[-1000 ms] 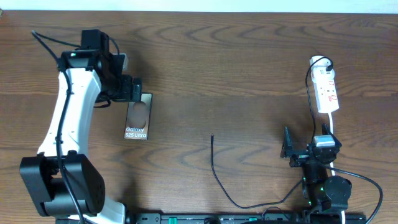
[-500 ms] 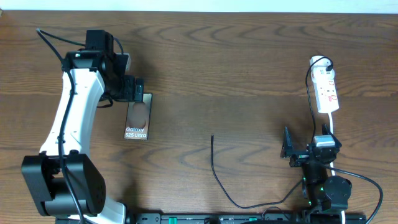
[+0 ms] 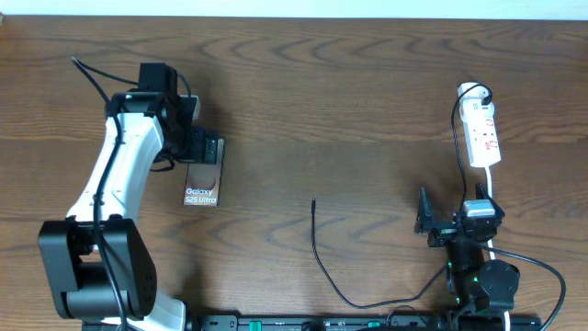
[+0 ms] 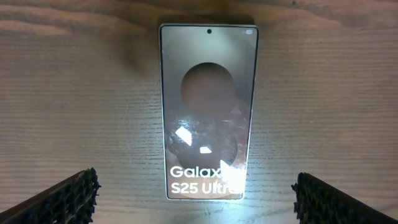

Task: Plug charger to phone and switch on socket
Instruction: 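Move the left gripper over the silver phone and lower toward it, then lower the left gripper onto the phone and close on its sides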

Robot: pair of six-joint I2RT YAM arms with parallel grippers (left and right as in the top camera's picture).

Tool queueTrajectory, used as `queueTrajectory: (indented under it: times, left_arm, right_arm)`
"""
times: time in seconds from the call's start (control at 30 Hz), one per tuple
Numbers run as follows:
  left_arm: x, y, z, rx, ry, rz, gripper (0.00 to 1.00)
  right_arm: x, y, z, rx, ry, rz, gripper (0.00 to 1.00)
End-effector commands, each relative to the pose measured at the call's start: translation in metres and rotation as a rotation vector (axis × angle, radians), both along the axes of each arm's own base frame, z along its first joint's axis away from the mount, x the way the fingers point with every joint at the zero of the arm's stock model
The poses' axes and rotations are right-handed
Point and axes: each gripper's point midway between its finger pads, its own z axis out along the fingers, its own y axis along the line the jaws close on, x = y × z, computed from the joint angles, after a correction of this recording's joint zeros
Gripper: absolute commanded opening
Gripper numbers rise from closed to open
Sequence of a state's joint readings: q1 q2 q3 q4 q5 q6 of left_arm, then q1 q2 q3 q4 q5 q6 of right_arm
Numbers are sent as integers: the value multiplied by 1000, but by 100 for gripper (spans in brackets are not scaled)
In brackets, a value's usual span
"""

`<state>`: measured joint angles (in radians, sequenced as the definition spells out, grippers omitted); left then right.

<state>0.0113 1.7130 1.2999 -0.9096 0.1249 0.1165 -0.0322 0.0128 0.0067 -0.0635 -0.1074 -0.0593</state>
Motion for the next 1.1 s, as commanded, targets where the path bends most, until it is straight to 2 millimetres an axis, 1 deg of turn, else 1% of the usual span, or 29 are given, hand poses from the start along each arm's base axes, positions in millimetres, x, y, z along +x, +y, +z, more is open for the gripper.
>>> queueTrajectory:
  times: [0.0,0.23,0.43,0.67,0.8,0.93,1.07]
  left_arm:
    - [-6,-1,-10,6,26,12,98]
    - [-9,-10,-19,8,38,-18,98]
    - [-6,-22,-29,9,50,-51,98]
    - [-4,-21,-57,12,106,-36,98]
    - [-5,-21,-69,13,134,-35,98]
    - [-2,-21,-75,16,136,-31,98]
    - [2,-11,-75,70,120,25,98]
  right_arm:
    - [0,3,0,-9,-1,11,99]
    - [0,3,0,-9,-1,10,99]
    - [0,3,0,-9,-1,10,99]
    - [0,3,0,-9,-1,10,99]
    - [0,3,0,-9,-1,10,99]
    - [0,3,0,-9,-1,11,99]
    - [0,3,0,-9,-1,10,99]
